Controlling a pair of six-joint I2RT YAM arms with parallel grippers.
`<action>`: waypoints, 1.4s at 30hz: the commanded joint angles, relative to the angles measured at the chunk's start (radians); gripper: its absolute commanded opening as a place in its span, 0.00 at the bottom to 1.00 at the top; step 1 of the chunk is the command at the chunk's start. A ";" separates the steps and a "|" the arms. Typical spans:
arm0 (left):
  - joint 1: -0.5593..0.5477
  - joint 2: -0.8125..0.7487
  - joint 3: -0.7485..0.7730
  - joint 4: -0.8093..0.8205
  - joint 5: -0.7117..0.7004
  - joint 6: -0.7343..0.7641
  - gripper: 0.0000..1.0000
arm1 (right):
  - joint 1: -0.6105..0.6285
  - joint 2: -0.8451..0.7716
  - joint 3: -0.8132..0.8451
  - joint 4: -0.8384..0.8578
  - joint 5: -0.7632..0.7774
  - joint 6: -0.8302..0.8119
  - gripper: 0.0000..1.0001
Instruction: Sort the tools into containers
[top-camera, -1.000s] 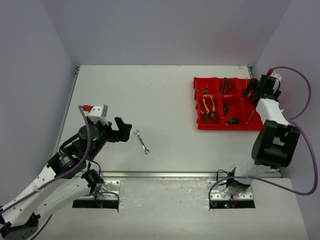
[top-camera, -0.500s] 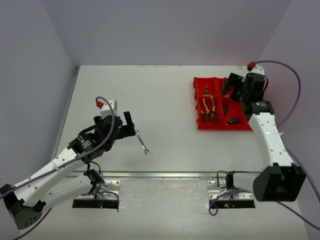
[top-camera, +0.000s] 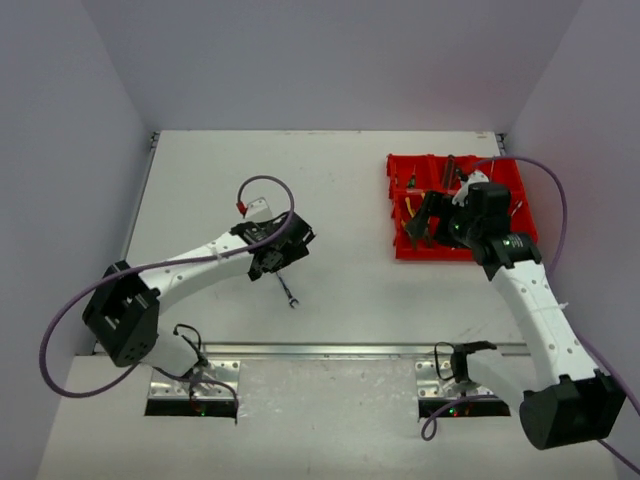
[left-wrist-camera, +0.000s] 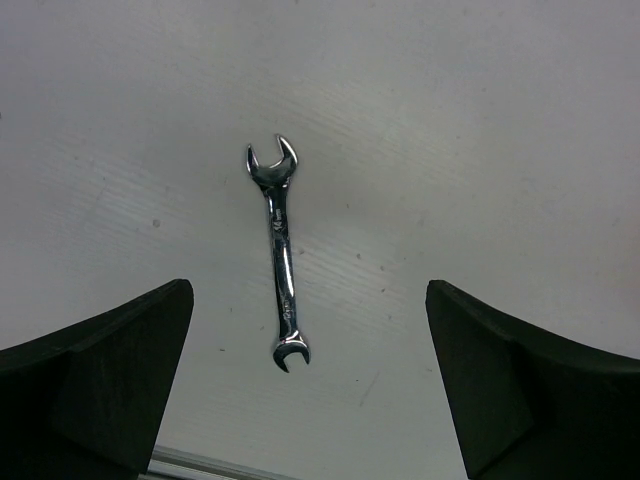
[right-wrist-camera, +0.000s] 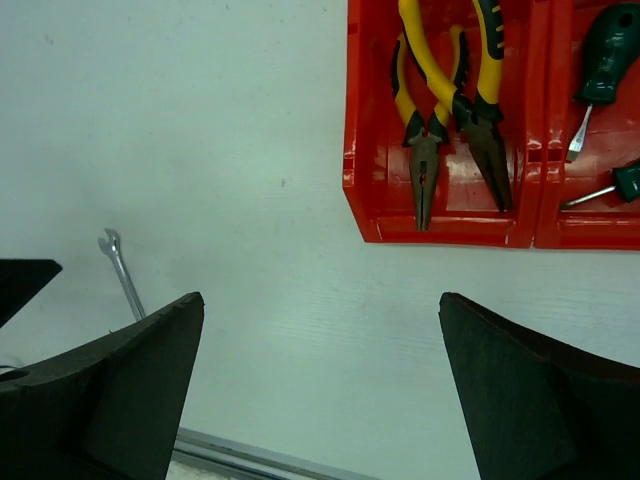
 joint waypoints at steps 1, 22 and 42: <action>0.002 0.152 0.090 -0.068 0.050 -0.142 0.99 | 0.047 -0.132 0.040 -0.095 0.181 -0.053 0.99; 0.086 0.391 0.031 0.041 0.230 -0.038 0.58 | 0.048 -0.240 -0.096 -0.033 -0.020 -0.078 0.99; 0.109 0.214 -0.115 0.198 0.285 0.068 0.00 | 0.049 -0.217 -0.203 0.173 -0.492 -0.001 0.99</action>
